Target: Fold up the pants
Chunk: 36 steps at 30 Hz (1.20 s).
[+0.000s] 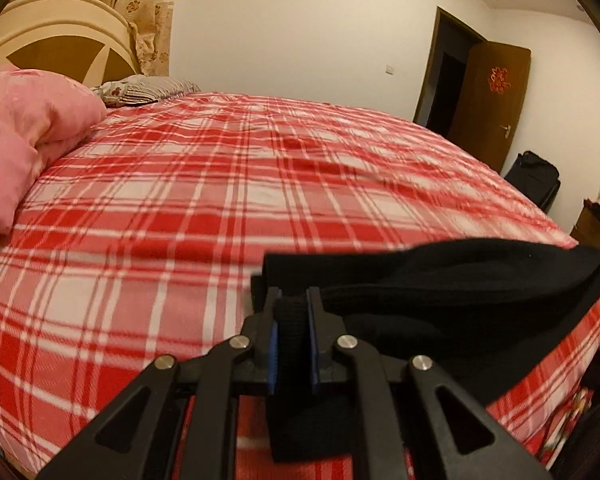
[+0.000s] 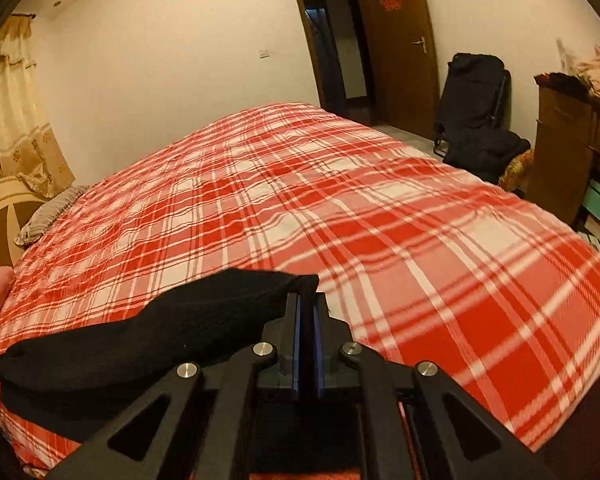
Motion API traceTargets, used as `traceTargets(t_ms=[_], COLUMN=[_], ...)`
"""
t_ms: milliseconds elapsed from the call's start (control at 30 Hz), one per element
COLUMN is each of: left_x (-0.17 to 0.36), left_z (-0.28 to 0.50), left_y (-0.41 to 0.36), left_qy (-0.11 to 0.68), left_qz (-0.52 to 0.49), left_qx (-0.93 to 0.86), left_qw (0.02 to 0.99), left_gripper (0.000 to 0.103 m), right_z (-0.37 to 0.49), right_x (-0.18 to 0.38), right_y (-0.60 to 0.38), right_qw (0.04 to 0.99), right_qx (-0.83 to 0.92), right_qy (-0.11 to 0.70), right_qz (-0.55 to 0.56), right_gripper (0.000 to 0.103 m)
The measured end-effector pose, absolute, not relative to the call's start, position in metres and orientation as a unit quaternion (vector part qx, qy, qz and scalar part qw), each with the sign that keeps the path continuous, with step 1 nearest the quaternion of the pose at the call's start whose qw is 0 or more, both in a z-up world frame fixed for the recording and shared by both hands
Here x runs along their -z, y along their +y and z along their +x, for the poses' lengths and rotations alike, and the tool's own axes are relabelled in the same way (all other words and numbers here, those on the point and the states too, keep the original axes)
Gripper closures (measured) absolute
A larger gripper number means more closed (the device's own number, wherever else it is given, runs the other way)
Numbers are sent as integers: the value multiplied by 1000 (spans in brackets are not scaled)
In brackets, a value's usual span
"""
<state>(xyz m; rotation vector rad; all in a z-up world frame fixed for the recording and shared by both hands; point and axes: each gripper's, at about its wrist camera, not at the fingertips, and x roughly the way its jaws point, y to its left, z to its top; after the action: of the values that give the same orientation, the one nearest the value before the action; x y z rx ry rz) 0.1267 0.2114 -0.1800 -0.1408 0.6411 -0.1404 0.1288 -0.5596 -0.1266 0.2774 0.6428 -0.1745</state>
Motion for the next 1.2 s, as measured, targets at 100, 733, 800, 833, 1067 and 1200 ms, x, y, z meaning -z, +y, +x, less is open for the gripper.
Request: traceTargets(t_ms=[100,733,800,833,1067,1200], left_x=[182,173,171,169,156,163], left_z=[120,76,76,76,80,82], left_y=[210,225,229,230,213,197], left_qy=[312,301,297,294,276,289], left_qz=[-60,-11,-19,-26,-29,-16], left_qx=[67,36,30,28,49,68], left_qw=[946,953,954,955,959,955], left_gripper=[89,81,81,81,78,58], right_z=[124,86,96,101,118,119], right_x=[129,80,87,92,151,180], right_y=[-560,-421,-376,-354,-177,-121], right_qw=[932,946,941,939,885,860], right_qx=[84,22,-21,-43,-210,-241], right_qy=[328,320,337,342,384,384], right_qz=[133,41,10,-6,-160,-234], right_gripper=[97,55,55,55,55,55])
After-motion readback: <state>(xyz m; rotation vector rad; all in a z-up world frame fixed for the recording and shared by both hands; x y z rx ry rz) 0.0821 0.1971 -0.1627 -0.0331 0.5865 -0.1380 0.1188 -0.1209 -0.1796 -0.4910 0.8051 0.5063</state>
